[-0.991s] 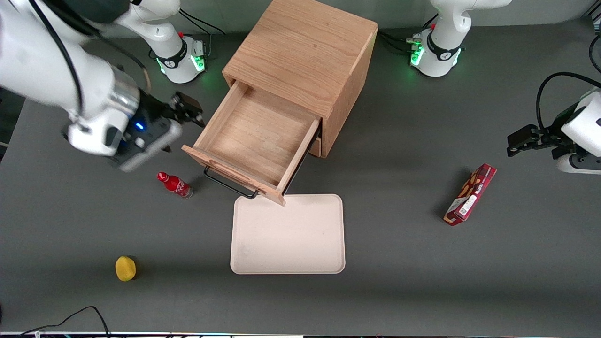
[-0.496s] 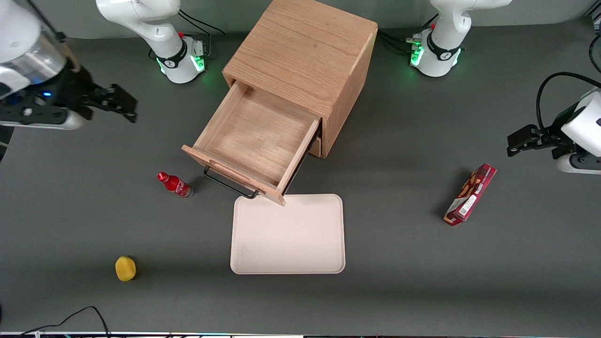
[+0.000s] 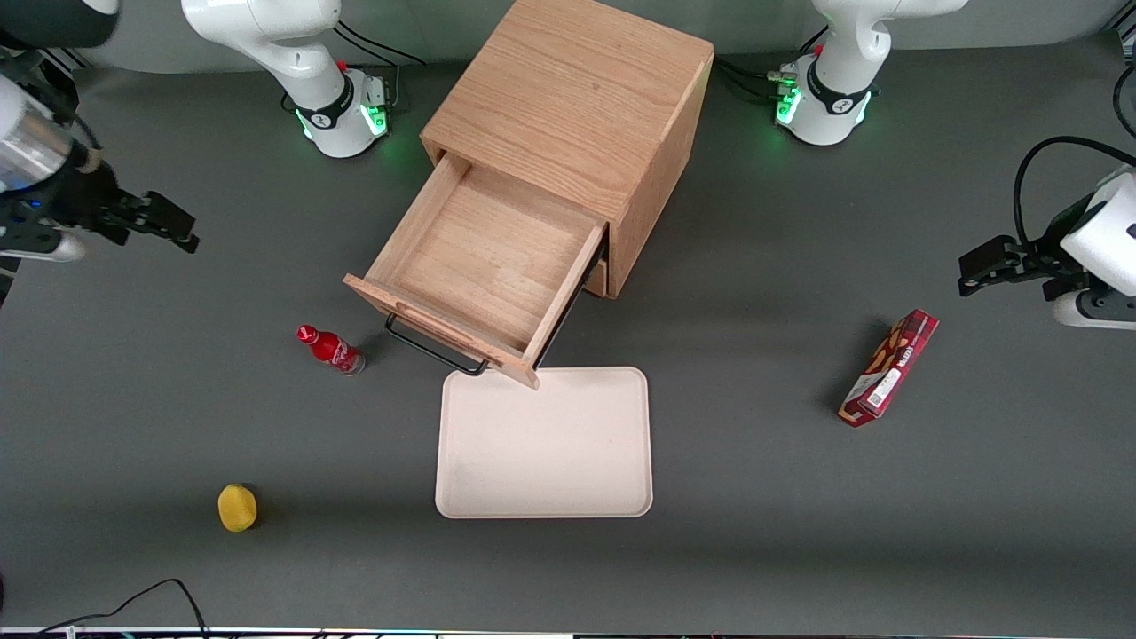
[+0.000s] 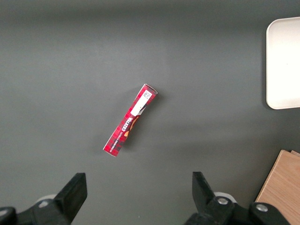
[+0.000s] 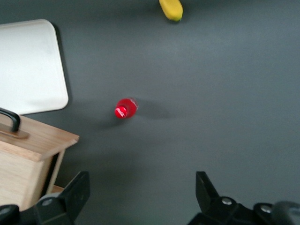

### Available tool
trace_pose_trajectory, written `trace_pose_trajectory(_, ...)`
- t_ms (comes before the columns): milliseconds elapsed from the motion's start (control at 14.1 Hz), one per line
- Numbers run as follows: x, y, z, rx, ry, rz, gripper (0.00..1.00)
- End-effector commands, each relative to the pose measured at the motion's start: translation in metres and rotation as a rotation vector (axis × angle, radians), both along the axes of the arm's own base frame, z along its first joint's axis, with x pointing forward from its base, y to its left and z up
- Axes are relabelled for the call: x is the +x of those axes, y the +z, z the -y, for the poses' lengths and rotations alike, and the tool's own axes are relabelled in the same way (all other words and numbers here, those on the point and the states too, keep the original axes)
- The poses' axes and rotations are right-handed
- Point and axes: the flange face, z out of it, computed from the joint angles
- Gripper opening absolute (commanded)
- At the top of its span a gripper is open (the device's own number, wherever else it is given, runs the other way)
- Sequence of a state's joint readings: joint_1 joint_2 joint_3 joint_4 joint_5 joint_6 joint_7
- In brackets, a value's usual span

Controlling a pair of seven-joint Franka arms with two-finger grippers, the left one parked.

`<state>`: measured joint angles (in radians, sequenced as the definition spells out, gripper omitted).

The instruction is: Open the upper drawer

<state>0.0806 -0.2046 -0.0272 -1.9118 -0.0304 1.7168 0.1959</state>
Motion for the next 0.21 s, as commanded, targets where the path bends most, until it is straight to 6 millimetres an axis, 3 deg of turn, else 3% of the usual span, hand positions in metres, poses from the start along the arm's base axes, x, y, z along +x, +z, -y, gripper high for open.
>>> trace_pose_trajectory(0, -0.0128, 0.0005, -0.0033, 0.020, 0.030, 0.027, 1.00)
trace_pose_trajectory(142, -0.0126, 0.0077, -0.0040, 0.021, 0.026, 0.040, 1.00)
